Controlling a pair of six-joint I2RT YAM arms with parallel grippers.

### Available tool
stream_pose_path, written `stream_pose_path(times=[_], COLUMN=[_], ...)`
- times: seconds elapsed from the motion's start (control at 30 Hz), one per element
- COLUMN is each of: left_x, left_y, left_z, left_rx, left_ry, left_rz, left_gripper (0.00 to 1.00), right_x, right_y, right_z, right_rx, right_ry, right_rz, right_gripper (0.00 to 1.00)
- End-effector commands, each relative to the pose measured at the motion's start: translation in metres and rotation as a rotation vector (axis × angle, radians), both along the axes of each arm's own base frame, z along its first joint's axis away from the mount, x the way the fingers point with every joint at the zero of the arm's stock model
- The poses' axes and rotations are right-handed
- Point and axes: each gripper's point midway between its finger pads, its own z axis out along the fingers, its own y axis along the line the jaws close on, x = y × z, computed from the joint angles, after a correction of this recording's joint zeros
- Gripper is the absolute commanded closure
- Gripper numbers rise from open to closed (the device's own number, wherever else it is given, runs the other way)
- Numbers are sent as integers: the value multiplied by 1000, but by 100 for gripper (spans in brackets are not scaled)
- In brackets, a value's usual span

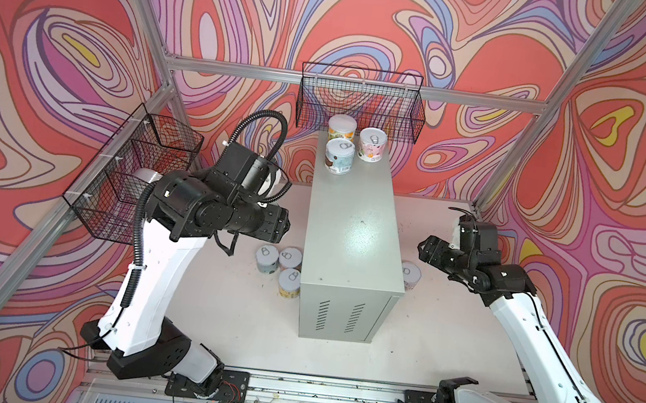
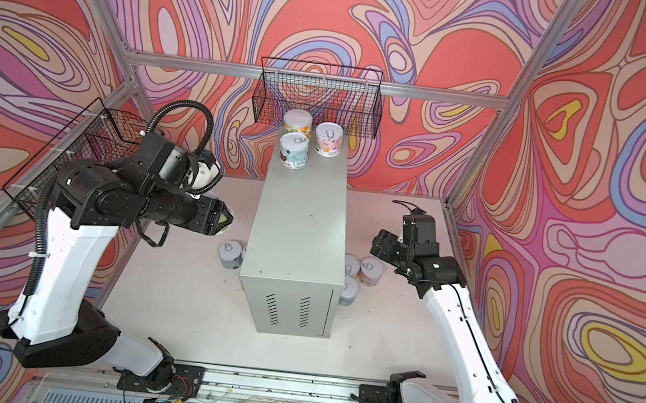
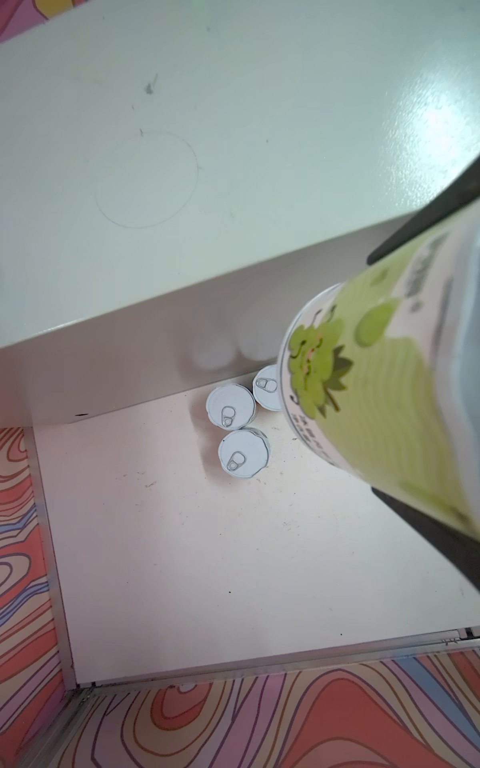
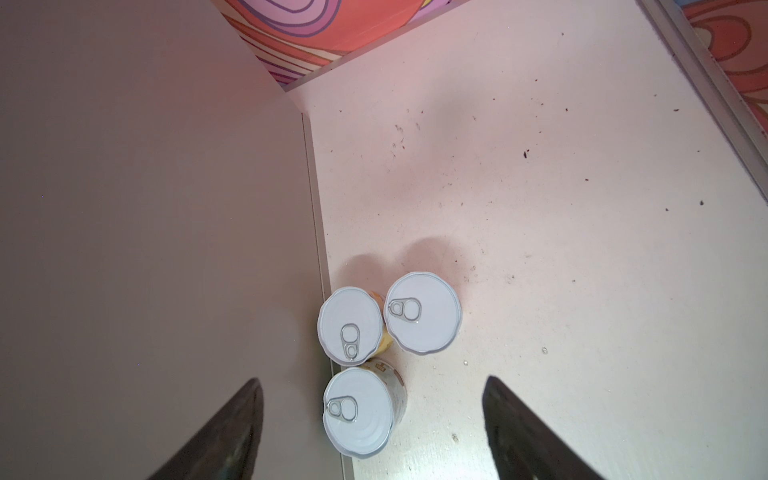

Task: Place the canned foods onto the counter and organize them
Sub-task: 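Lift the green-labelled can with the left gripper over the cabinet top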

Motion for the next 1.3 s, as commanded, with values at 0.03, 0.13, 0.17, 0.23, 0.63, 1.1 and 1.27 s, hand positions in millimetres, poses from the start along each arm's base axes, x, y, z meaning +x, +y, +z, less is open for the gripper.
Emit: stream_pose_path(times=[0.03,0.13,0.17,0.23,0.63,1.1,1.27], left_x=[-2,1,2,4,13,17,19], left_y=[5,1,-2,-7,-61,-135,-142], left_z=[9,20,25,35,33,16,14], left_rx=[52,57,60,68,88,36,34], left_ry=[-34,-79,-102,-142,-177,-154,-153], left_rz=[-1,-11,-18,-30,-201,-396,-420], left_gripper=[100,100,100,100,100,100,100], right_x=[-2,-5,-5,-5,5,12,8], right_y=[-8,-9,-9,-9,-10,1,3], right_z=[16,23,24,26,51,92,95], right_rx=[-32,-35,-36,-38,-116,-97,-79], right_ry=[-35,-53,-59,-65,-94,-159,-158], right_rz=[-14,-16,-16,-10,44,101,111], right_gripper=[15,15,15,15,14,16,16])
